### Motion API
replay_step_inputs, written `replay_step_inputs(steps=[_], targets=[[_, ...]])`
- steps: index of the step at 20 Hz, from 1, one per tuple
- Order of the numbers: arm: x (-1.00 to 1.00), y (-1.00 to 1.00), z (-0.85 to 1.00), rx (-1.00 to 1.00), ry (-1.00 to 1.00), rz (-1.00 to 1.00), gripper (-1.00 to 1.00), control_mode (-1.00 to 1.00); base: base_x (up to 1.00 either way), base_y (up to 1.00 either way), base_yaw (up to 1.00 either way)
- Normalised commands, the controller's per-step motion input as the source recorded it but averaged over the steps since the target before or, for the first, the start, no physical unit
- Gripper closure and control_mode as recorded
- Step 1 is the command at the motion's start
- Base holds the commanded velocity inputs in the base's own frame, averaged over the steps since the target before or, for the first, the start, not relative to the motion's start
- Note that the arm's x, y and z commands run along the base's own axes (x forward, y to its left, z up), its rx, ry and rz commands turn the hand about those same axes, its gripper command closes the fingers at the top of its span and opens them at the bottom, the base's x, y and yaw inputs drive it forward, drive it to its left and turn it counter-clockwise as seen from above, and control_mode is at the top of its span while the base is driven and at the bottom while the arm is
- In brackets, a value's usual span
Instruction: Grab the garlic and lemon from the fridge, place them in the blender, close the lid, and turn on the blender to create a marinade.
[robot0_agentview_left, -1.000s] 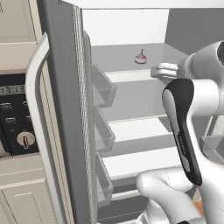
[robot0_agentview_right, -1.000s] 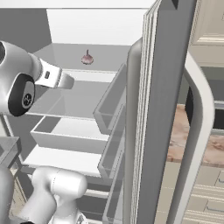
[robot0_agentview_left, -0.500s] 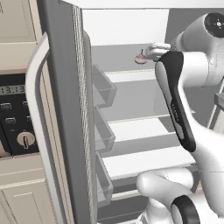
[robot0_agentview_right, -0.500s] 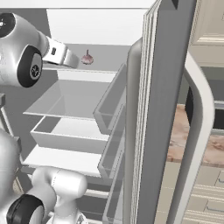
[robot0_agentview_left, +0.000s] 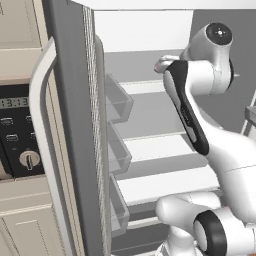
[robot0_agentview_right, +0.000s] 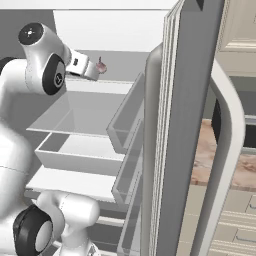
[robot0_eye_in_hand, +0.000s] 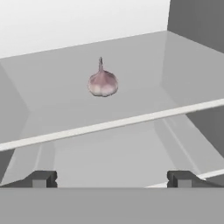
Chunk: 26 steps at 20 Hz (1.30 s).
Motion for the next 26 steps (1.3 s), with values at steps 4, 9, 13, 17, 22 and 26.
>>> replay_step_inputs(steps=[4, 9, 13, 17, 22, 26], targets=[[0.51, 0.00, 0.00, -0.04, 0.00, 0.04, -1.00, -1.00, 0.00, 0.00, 0.00], [0.59, 0.00, -0.13, -0.05, 0.06, 0.05, -1.00, -1.00, 0.00, 0.00, 0.00], [0.62, 0.00, -0.27, -0.05, 0.14, 0.04, -1.00, -1.00, 0.00, 0.00, 0.00], [0.55, 0.00, -0.22, -0.04, 0.11, 0.04, -1.00, -1.00, 0.00, 0.00, 0.00], [0.46, 0.00, -0.07, -0.01, 0.02, 0.02, -1.00, -1.00, 0.00, 0.00, 0.00], [0.45, 0.00, -0.01, 0.00, 0.00, 0.00, -1.00, -1.00, 0.00, 0.00, 0.00]])
